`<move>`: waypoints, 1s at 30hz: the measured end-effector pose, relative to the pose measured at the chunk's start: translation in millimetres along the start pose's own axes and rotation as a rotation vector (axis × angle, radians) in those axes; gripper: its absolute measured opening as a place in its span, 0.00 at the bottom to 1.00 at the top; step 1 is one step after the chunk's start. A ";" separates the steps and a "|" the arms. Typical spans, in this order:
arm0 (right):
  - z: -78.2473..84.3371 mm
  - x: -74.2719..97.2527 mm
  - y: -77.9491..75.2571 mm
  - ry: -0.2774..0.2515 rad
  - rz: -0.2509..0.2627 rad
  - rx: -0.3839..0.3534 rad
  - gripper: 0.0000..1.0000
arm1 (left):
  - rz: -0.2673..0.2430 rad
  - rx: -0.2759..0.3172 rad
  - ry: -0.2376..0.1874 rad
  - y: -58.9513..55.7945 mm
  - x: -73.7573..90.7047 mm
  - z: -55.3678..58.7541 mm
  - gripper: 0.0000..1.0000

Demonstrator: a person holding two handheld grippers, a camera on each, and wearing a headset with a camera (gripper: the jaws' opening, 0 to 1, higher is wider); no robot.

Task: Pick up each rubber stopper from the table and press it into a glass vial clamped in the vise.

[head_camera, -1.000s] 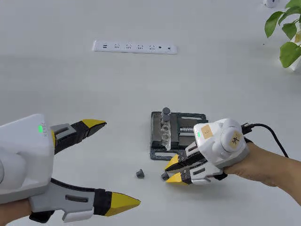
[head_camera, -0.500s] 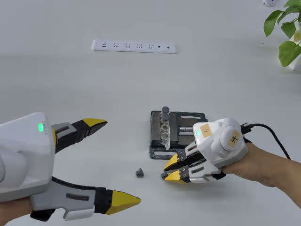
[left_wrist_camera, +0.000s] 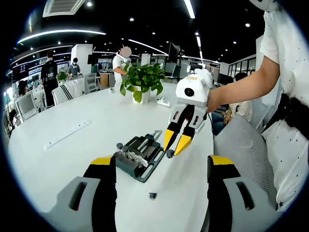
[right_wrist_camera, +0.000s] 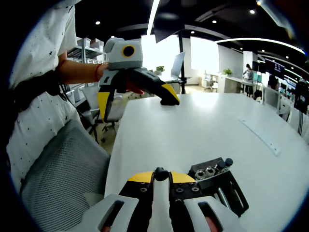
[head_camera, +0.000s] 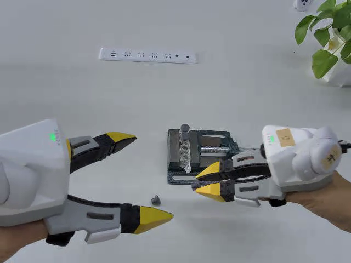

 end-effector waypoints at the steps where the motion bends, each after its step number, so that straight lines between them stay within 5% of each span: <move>1: -7.1 4.6 0.7 -0.020 0.016 -0.002 0.06 | 0.003 0.009 -0.012 -0.5 -0.9 -3.5 0.73; 3: -22.0 15.7 2.7 -0.062 0.051 -0.001 0.06 | 0.005 0.005 -0.049 -6.0 -9.5 -19.8 0.70; 14: -73.5 41.5 25.8 -0.153 0.142 0.063 0.06 | 0.083 0.030 -0.126 -14.9 -5.9 -51.0 0.48; 22: -97.3 48.7 31.3 -0.195 0.179 0.095 0.06 | 0.151 0.060 -0.136 -29.4 -2.7 -60.0 0.28; 30: -110.3 51.9 35.5 -0.215 0.187 0.125 0.06 | 0.199 0.100 -0.147 -34.1 5.0 -65.4 0.19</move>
Point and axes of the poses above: the centre of the closed fingertips' face, and the gripper's own axes: x roughly backward along the fingers, y roughly to its left, z roughly out of its underside, the point moved 1 cm from there along x, roughly backward along the fingers, and after that the axes turned 1 degree about x, right-handed, at the moved point
